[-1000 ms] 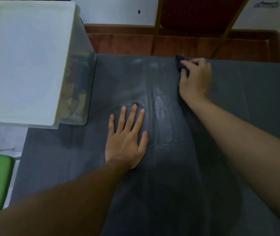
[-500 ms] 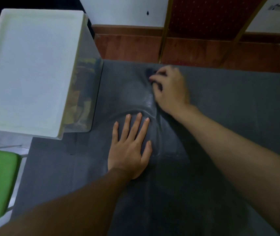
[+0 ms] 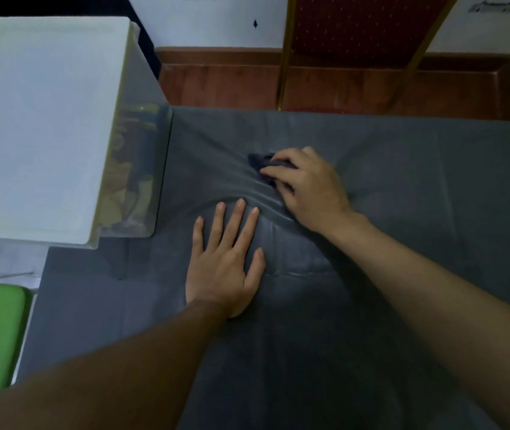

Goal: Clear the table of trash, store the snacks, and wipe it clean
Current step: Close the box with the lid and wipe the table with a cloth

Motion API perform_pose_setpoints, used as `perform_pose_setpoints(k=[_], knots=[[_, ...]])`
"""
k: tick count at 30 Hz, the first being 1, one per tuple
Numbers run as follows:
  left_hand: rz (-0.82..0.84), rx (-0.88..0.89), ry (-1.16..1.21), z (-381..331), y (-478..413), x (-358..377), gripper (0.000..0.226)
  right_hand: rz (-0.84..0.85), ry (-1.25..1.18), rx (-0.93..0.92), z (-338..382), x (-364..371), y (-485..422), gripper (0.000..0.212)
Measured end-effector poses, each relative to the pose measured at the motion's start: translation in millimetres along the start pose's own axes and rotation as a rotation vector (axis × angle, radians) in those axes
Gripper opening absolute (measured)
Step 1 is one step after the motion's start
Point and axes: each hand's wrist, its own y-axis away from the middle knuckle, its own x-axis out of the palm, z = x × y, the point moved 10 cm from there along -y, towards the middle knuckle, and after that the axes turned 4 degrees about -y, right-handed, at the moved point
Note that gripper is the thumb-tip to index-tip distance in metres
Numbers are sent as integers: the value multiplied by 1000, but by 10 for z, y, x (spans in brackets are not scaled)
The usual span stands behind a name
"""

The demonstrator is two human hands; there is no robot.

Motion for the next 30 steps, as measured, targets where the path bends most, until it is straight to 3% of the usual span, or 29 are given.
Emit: perform_pose_setpoints(k=[2,7,9,14,16,20,22,27,30], knots=[[-5,2,9,-2,8,-7,65,-72,65,82,-295,-184,18,30],[-23,1,4,-11,19,-8,64,-286,103,484,-837,-540,252,30],[-28,8,1,-19,12,-4,64,-270,63,455,-627,-478,388,29],[-40,7,-6,-12,20,-3,64,-46,47,118,-191,-370,744,26],[-47,12,4,-17,30,-11,63,-142,121,205,-434,-559,837,28],[-65,15,20,-31,36,-23,62,-371,149,600,-759,-808,1180,29],[-74,18,20,-38,39,-18,61,-364,128,576,-500,-698,1287,28],[-114,25,16,-58,55,-35,58,-121,71,262,66,-421,1567,27],[-174,98,28,-141,101,-94,53,-281,130,429,-161,-665,1766,27]])
